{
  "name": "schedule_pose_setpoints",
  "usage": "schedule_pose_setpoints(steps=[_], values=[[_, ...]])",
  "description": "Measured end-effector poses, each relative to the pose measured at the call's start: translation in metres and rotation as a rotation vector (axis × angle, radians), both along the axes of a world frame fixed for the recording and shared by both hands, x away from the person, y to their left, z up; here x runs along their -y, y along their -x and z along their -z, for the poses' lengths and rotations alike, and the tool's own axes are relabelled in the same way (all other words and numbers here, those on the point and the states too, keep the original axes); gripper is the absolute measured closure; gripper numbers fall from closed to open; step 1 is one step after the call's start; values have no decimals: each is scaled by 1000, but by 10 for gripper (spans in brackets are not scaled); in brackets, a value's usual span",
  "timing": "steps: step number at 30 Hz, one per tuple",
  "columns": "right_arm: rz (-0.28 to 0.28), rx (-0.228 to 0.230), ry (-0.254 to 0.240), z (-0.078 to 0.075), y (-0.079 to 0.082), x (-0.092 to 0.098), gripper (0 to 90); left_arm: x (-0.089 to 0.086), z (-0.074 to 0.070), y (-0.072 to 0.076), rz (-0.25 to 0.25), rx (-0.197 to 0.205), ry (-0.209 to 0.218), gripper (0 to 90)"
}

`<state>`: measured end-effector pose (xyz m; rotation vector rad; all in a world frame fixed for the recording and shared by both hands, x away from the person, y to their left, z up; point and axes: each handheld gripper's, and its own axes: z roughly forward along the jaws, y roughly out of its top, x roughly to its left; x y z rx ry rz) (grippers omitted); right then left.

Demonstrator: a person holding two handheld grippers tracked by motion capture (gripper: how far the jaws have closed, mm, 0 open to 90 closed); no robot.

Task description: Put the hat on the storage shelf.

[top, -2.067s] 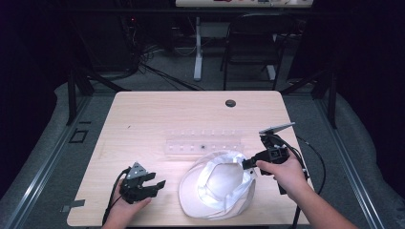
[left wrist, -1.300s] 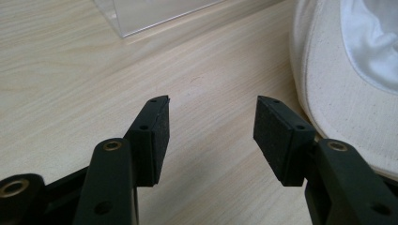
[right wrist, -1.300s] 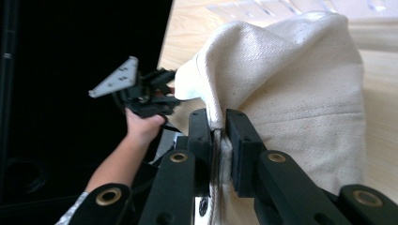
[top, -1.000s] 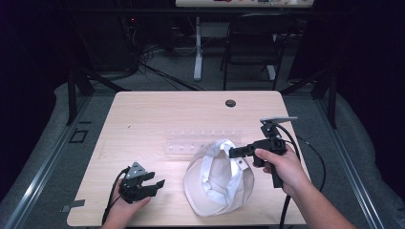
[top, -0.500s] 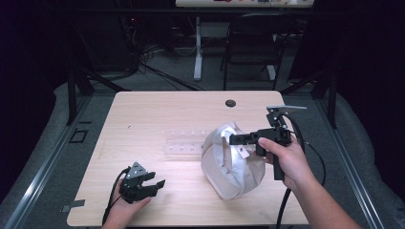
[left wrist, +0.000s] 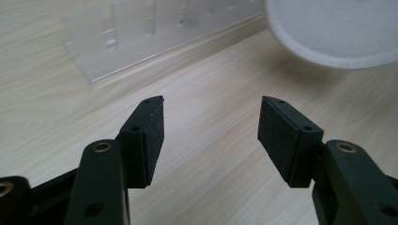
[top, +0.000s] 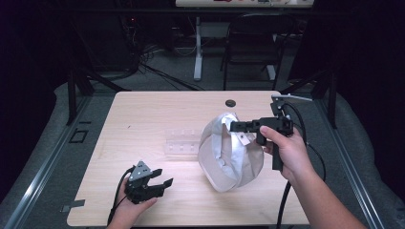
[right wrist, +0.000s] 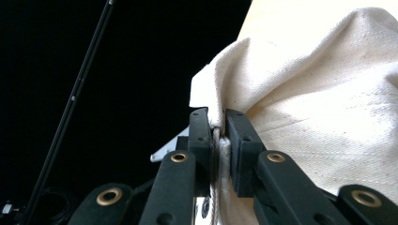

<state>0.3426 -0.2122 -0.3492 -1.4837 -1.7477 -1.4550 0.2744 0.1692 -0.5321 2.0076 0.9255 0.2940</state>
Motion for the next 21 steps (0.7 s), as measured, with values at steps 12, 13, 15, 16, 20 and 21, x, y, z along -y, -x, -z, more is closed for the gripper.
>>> schedule_pose_setpoints(steps=[12,13,15,16,20,21], values=[[3,22,5,-18,-19,-24,818,61,-45,5,125,58,51,395],[-1,23,6,-19,-21,-26,818,61,-45,5,125,58,51,391],[2,24,3,-20,-22,-28,818,73,-52,7,152,76,58,389],[7,25,0,-21,-26,-32,818,78,-55,8,166,85,53,379],[14,25,4,-23,-31,-39,818,97,-62,10,191,112,39,379],[15,25,4,-24,-33,-41,818,101,-63,9,198,110,43,379]])
